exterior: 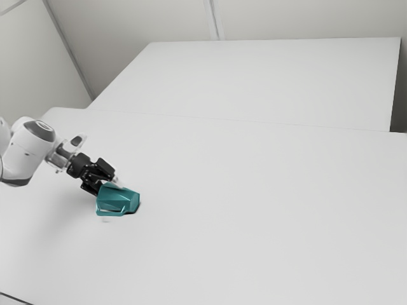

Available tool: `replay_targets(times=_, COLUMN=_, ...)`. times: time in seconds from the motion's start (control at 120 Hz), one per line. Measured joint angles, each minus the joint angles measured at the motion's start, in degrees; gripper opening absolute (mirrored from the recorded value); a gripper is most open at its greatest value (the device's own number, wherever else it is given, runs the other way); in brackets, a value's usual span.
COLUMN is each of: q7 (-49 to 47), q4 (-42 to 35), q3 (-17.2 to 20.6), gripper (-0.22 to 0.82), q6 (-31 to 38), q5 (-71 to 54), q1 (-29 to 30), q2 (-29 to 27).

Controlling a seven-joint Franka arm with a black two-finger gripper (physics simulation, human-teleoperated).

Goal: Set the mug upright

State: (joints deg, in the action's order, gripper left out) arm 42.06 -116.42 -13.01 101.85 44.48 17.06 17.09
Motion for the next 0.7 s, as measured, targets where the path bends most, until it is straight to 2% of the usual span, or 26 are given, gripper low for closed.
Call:
replay_targets(times=0.308, q7=1.6, q4=0.4, q3=0.0, gripper=-0.02, q6=-0.9, q5=1.5, q1=0.2, q2=-0.1)
replay_targets(times=0.592, q7=2.5, q4=0.6, q3=0.4, gripper=-0.14, q6=-2.1, q5=2.7, q1=-0.5, q2=-1.0)
replay_targets(times=0.7, q7=2.8, q4=0.6, q3=0.9, gripper=-0.16, q6=-2.3, q5=3.3, q1=-0.6, q2=-1.0)
